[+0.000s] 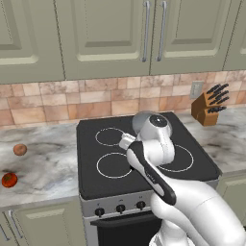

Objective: Place the pan on the rear right burner on the stove. Then place the tomato and the onion in the pan and turn on the rear right burner.

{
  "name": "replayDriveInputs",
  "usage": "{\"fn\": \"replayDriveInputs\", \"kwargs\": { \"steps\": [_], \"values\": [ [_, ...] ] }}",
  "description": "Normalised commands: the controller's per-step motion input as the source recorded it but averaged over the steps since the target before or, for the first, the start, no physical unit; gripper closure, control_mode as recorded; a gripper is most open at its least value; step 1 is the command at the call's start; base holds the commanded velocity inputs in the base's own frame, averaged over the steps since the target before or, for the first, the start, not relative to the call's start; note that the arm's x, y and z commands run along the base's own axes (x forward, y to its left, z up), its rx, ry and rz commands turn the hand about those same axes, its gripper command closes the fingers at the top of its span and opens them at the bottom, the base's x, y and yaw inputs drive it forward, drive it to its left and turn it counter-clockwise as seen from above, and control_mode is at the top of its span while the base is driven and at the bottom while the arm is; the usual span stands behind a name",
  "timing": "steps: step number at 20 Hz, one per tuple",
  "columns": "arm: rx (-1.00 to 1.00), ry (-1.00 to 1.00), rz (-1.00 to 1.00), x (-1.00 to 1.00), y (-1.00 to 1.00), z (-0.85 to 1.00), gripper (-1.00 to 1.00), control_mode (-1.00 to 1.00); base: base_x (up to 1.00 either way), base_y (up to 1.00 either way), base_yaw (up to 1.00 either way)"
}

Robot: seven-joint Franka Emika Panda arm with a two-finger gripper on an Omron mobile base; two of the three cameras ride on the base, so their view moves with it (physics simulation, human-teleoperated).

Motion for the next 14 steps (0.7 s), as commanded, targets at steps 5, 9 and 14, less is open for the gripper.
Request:
{"fn": "replayDriveInputs", "kwargs": {
  "steps": [5, 9, 14],
  "values": [
    [-0.05, 0.05, 0.0, 0.1, -0.14, 0.0, 1.0, -1.0, 0.0, 0.0, 0.0],
    [-0.09, 0.07, 0.0, 0.22, -0.04, 0.0, 1.0, -1.0, 0.0, 0.0, 0.0],
    [-0.09, 0.09, 0.0, 0.28, -0.01, 0.0, 1.0, -1.0, 0.0, 0.0, 0.0]
  ]
}}
